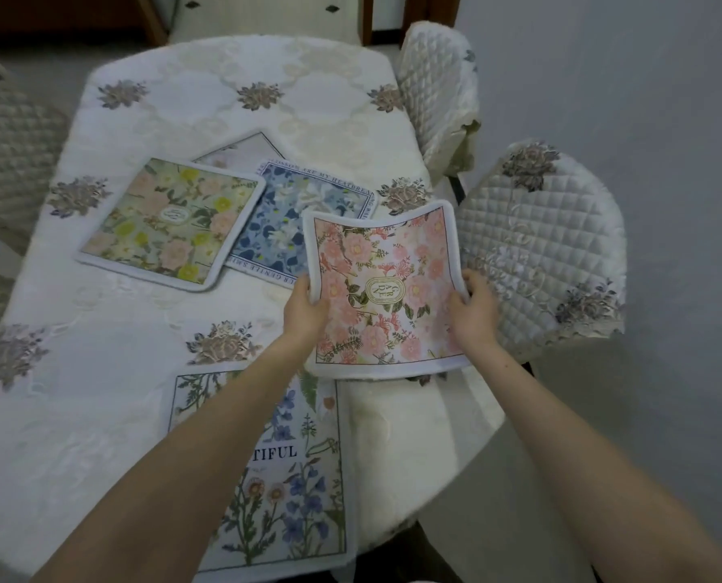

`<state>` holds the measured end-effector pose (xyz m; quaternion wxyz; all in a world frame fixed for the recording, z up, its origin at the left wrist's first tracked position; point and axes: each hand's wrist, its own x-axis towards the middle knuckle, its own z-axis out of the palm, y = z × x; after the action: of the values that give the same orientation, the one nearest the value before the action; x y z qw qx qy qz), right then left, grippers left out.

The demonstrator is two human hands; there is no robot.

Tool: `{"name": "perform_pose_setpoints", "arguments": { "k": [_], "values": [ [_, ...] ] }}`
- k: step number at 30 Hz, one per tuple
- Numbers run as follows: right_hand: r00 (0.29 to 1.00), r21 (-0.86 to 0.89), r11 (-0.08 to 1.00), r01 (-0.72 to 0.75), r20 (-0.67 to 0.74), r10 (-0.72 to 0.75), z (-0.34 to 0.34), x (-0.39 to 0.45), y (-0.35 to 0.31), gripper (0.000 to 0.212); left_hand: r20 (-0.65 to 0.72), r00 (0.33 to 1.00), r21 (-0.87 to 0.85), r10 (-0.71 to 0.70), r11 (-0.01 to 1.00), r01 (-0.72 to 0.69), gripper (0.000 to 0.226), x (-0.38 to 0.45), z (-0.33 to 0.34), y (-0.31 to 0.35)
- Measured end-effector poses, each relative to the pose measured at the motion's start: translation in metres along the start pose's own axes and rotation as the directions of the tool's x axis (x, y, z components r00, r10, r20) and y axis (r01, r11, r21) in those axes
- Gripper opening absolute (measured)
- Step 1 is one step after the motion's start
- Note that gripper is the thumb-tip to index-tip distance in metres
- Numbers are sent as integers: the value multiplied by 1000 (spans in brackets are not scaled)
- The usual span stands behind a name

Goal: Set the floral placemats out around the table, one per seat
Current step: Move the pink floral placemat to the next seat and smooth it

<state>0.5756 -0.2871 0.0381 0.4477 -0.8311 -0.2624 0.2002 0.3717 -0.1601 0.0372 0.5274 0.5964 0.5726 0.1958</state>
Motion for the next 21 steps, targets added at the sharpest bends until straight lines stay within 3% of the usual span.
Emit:
{"name": "perform_pose_setpoints", "arguments": {
  "k": [7,13,18,21],
  "values": [
    [993,30,998,-57,107,53,-7,42,37,24,-91,995,44,-40,998,44,21,18,40,-3],
    [984,54,991,-125,135,117,-1,64,62,23,-180,964,51,-198,976,210,13,30,54,-24],
    [976,78,983,-167,151,154,1,71,69,24,-223,959,53,-175,980,191,13,29,59,-31],
    [982,90,989,-120,154,106,2,74,65,24,-220,965,-3,-141,990,144,13,28,58,-27]
  ]
}}
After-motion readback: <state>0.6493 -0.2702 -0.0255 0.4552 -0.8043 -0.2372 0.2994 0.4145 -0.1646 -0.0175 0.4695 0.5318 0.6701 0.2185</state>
